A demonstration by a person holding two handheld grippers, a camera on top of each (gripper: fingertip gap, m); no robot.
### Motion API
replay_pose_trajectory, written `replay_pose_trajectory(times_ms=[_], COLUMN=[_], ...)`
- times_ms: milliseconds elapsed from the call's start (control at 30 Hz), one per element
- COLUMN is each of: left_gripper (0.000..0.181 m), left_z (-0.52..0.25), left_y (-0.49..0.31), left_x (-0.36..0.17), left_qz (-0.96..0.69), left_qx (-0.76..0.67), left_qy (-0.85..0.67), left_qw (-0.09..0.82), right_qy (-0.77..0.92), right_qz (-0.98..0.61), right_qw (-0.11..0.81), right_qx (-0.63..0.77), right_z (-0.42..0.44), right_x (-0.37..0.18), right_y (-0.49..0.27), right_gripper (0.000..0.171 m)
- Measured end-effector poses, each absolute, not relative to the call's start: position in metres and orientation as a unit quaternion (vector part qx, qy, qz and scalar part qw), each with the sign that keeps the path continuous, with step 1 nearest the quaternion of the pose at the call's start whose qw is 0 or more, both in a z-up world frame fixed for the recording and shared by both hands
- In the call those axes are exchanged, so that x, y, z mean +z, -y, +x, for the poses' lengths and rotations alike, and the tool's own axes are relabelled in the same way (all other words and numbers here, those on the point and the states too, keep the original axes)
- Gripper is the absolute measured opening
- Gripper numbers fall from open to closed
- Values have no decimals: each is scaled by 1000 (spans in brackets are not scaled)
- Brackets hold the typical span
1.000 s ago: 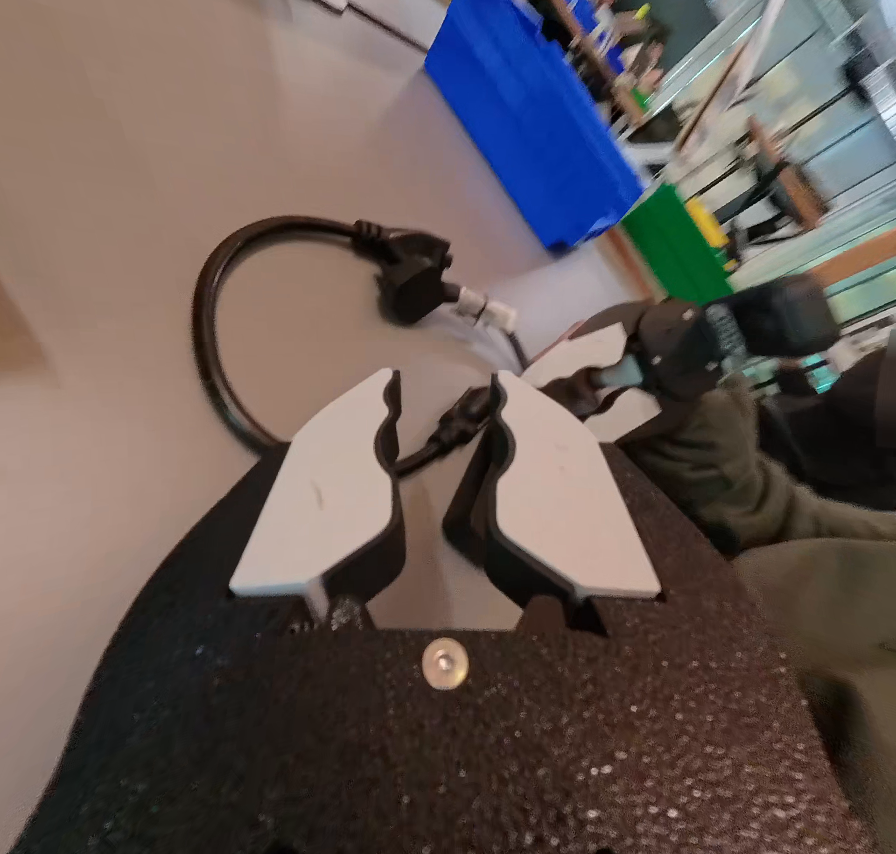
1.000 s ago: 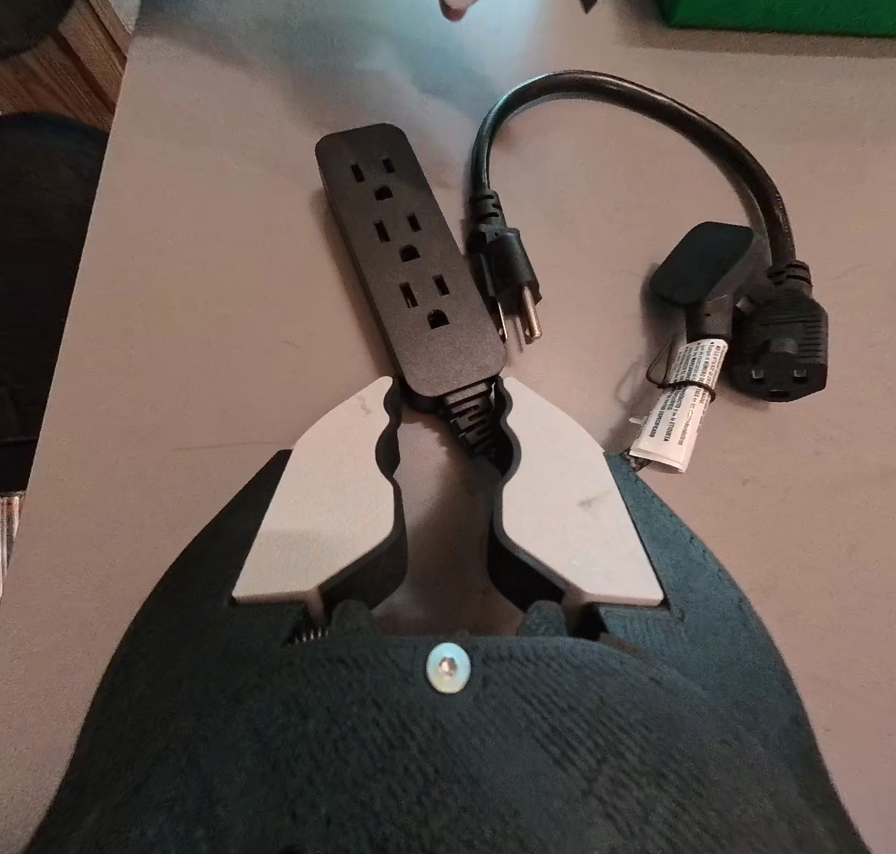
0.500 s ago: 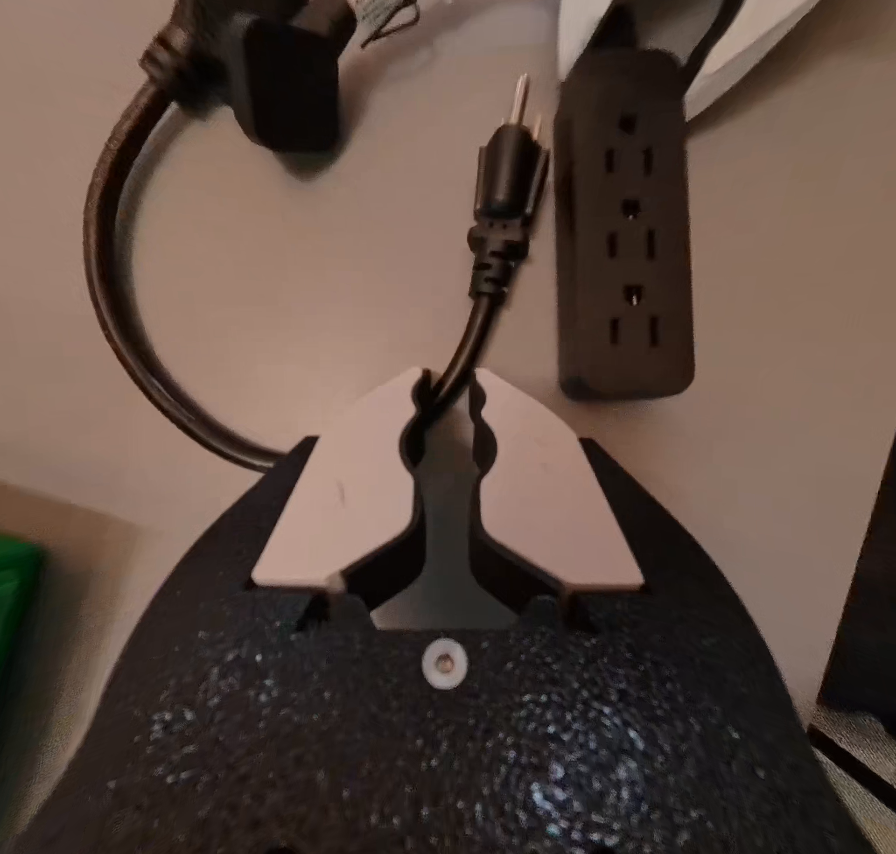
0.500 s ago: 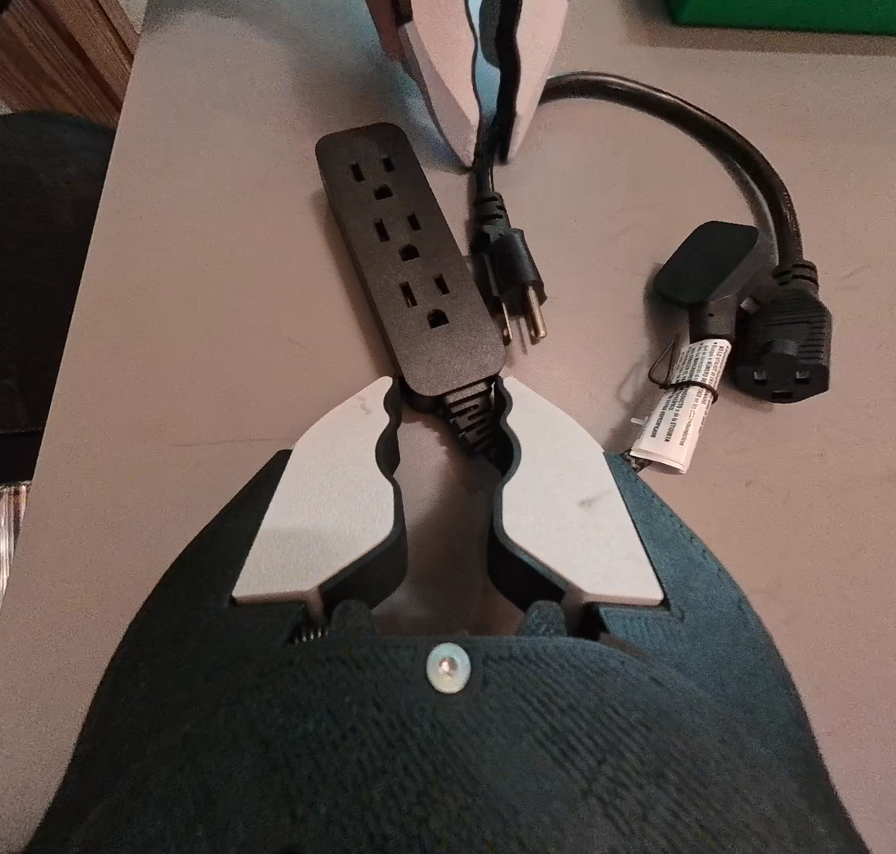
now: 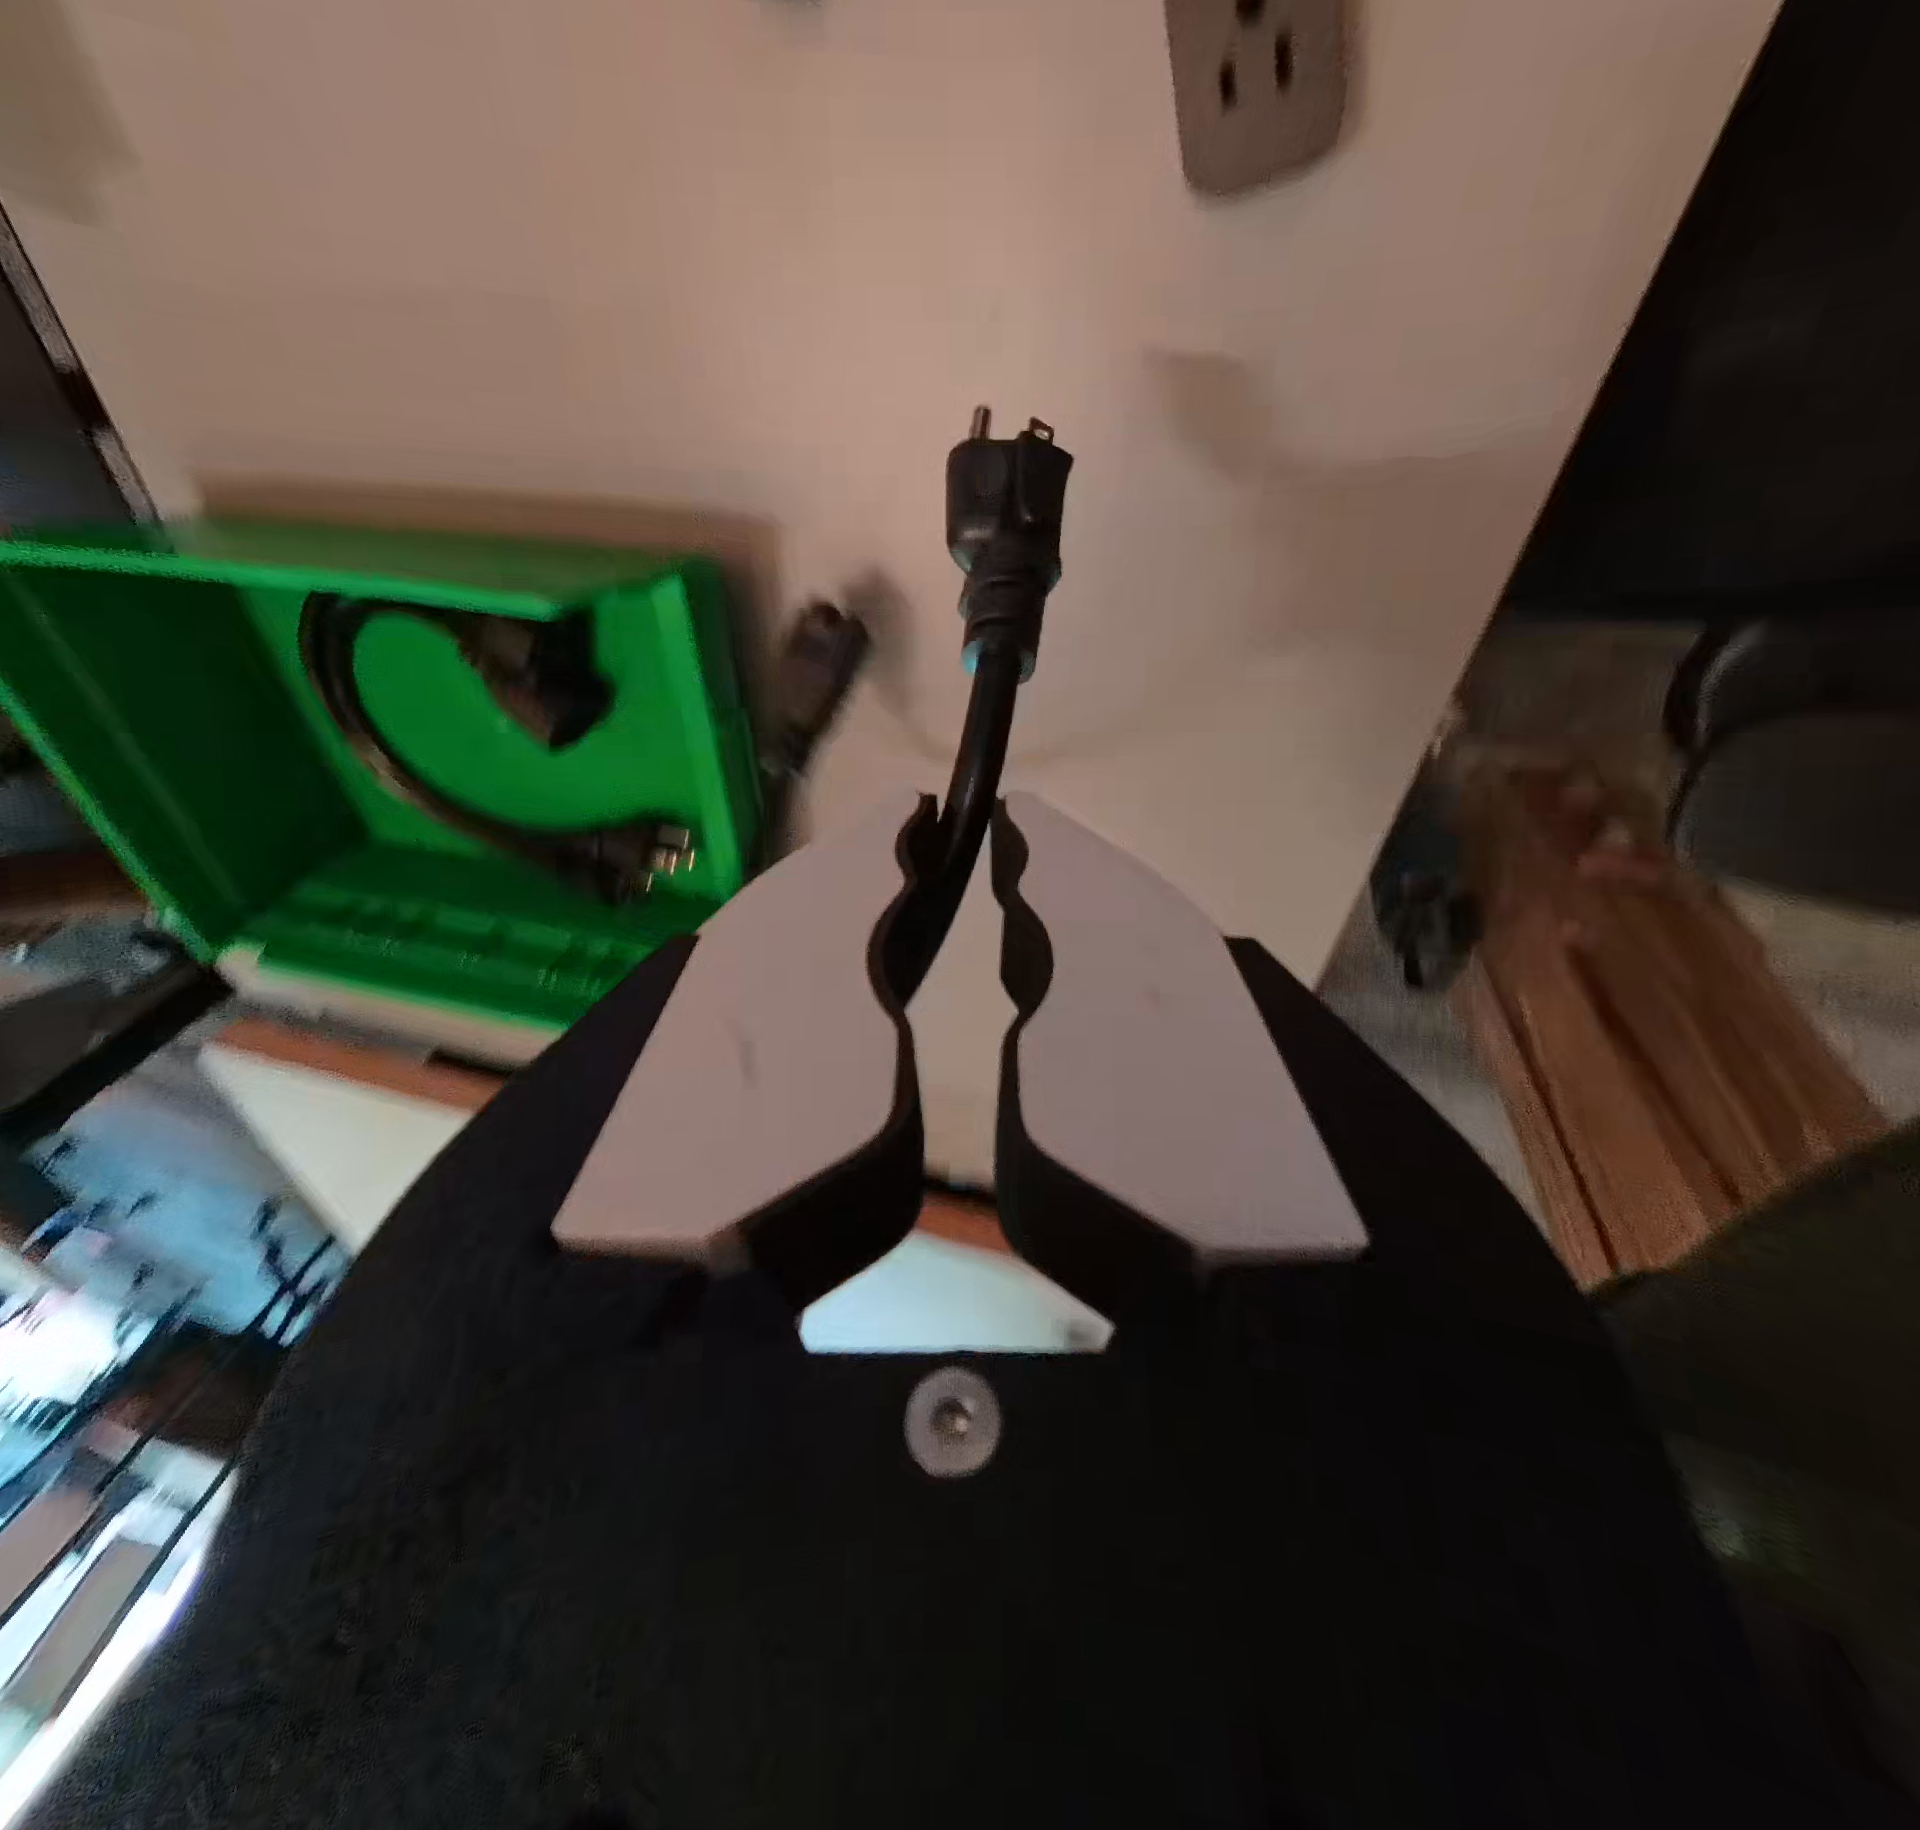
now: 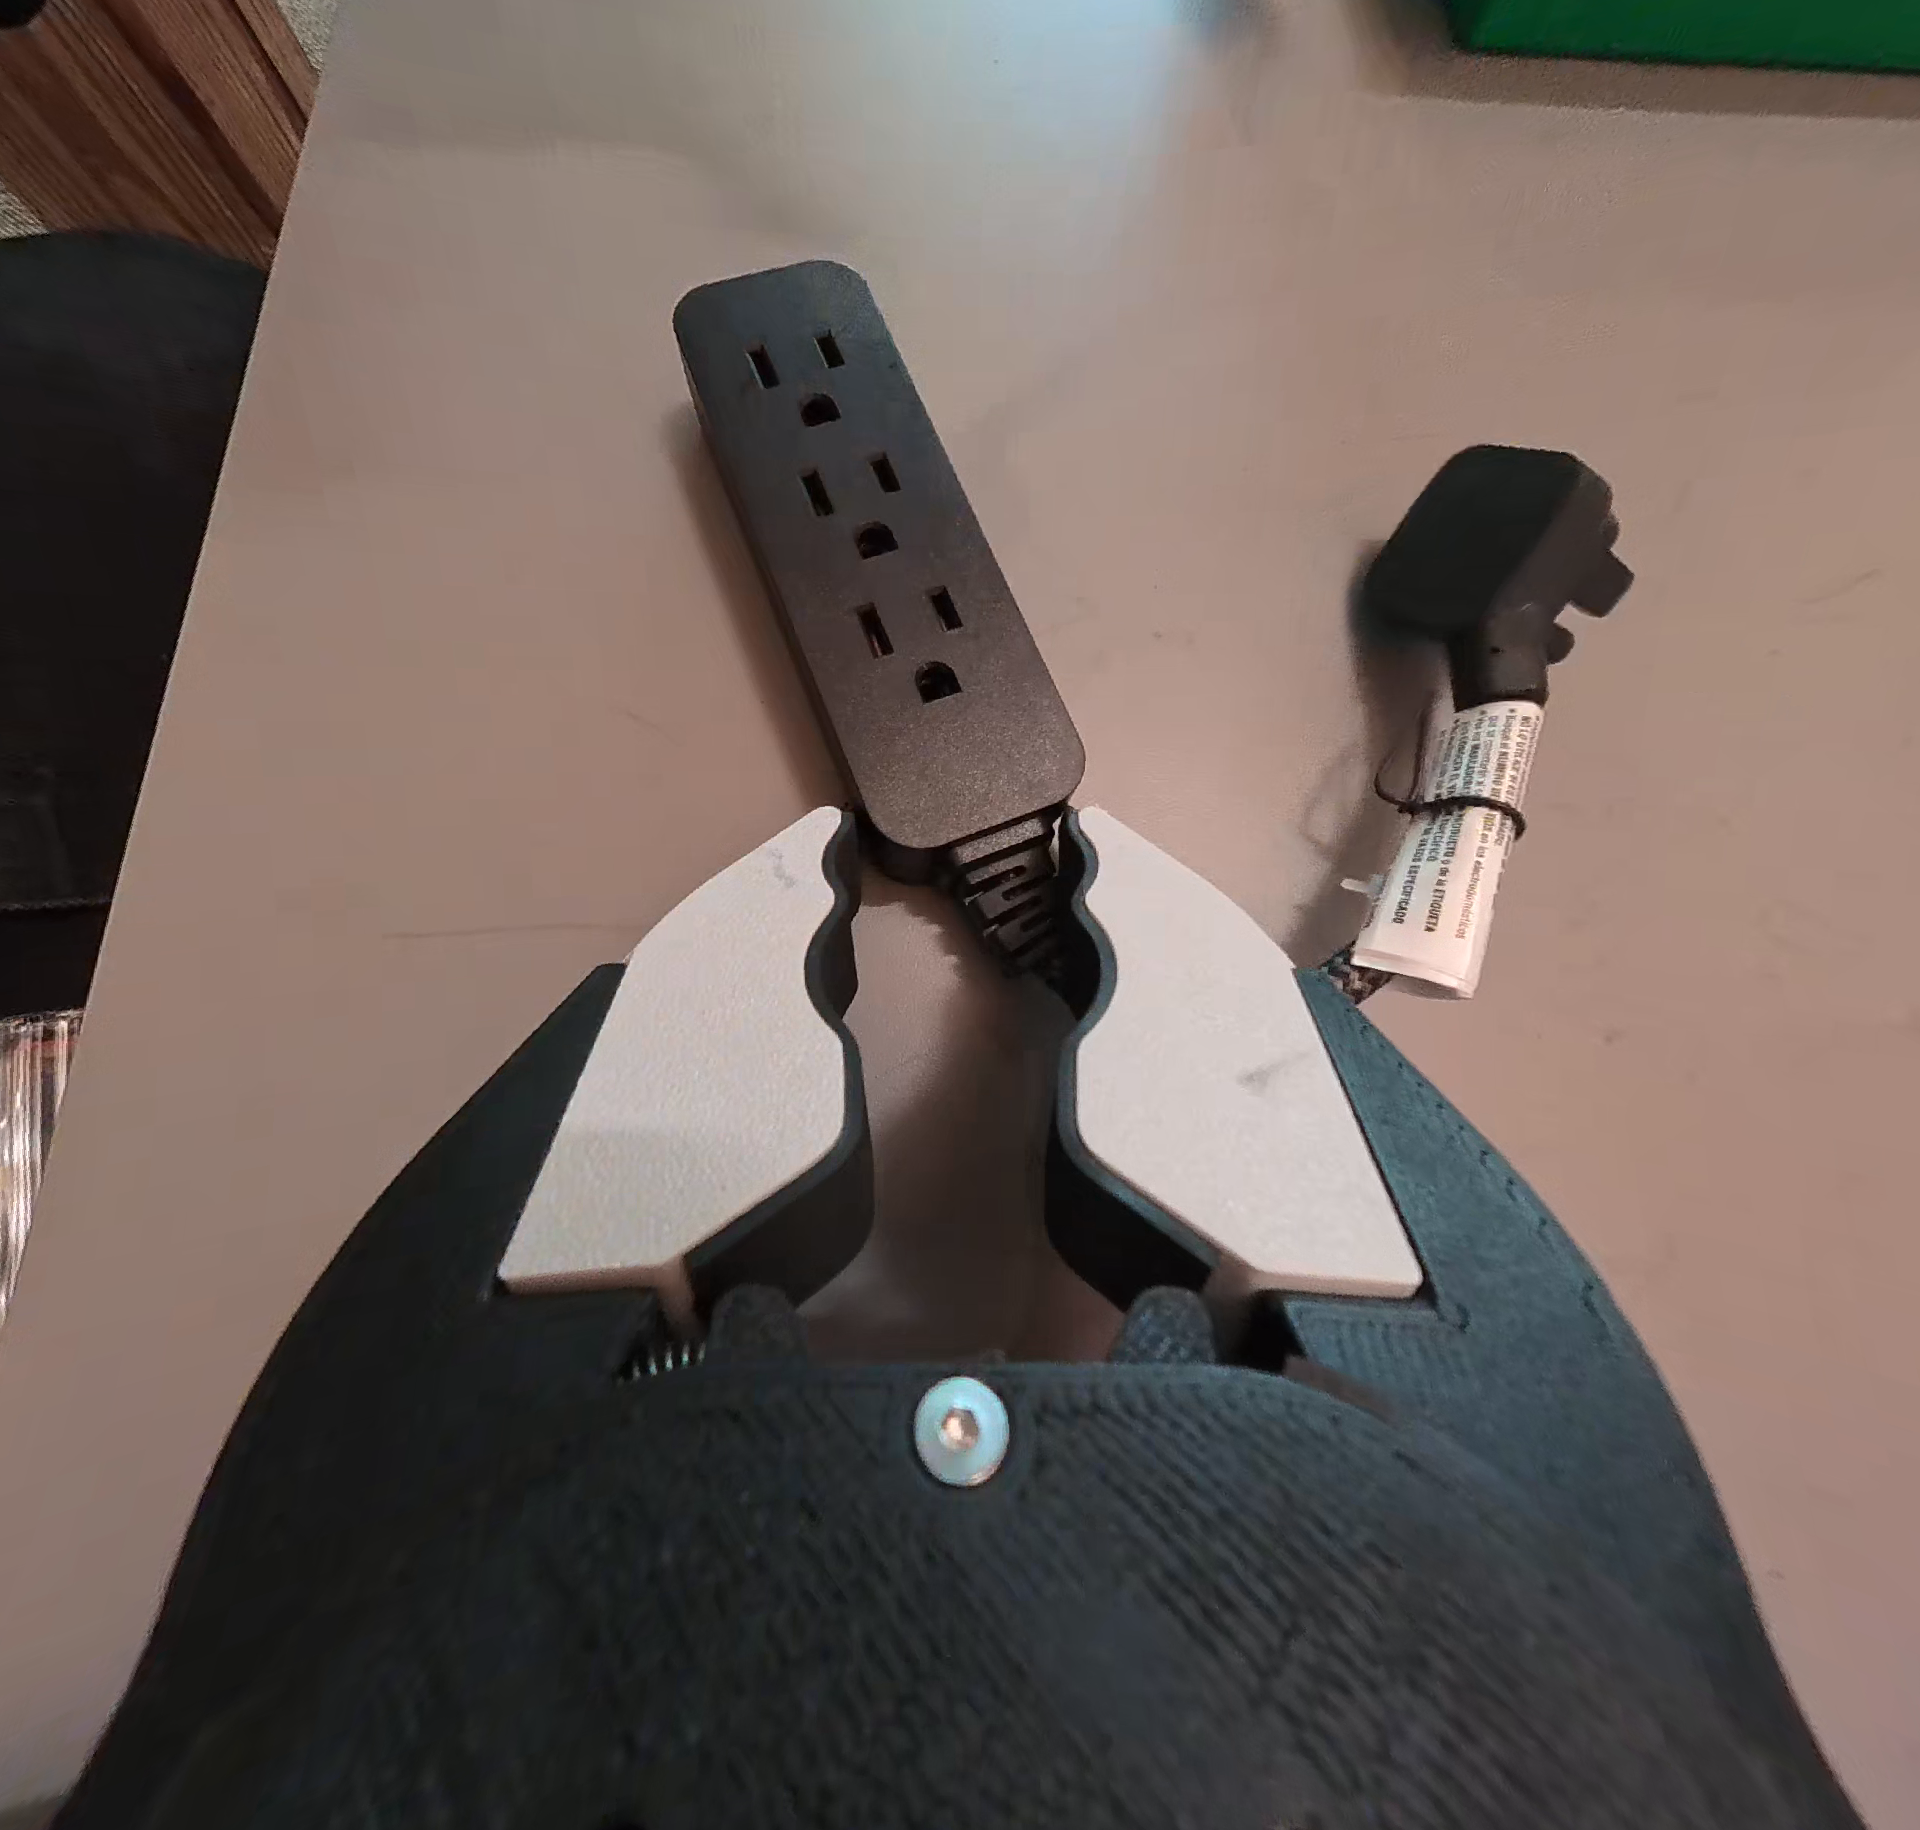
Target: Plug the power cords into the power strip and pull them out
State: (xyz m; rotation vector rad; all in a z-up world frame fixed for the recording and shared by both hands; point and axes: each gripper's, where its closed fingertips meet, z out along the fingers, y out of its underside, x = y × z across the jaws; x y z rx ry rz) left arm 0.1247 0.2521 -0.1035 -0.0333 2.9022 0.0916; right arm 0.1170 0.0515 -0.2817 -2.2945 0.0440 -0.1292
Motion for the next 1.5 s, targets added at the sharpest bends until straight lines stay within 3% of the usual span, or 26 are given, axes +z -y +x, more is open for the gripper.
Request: replay_pose_trajectory(times_ms=[100,233,367,500,633,767,933,1100,1167,1267,1500], left_gripper=[8,6,0,0,1,6,34,41,33,26,28], left_z=[118,125,143,175,199,169,133,139,146,151,162], left_y=[-258,-241,-194,-151,-123,-129,-176,-181,-176,-176,-163], left_x=[-85,-124,-184,-220,-211,-211,-253,-277,-277,-281,-286], left_qz=[-10,40,87,88,-64,-305,-483,-575,-580,-569,-520], left_qx=[165,274,208,115,-46,-192,-199,-258,-272,-230,-138], left_qy=[-983,-961,-974,-989,-992,-933,-850,-760,-748,-775,-840], left_qw=[79,8,-28,12,98,13,-64,-156,-174,-149,-64], right_qy=[-17,-15,-15,-14,-14,-14,-17,-19,-18,-16,-16], right_qz=[-911,-911,-911,-911,-911,-911,-911,-911,-911,-911,-911], right_qw=[409,409,409,409,409,409,410,409,409,409,409], right_qx=[-49,-48,-47,-50,-52,-51,-44,-40,-43,-47,-47], right_z=[117,119,120,120,120,120,120,119,120,120,120], right_x=[-282,-282,-282,-282,-282,-282,-282,-282,-282,-282,-282], right_y=[-51,-46,-36,-32,-31,-30,-30,-30,-30,-30,-30], right_gripper=[37,37,37,37,36,37,37,37,37,37,37])
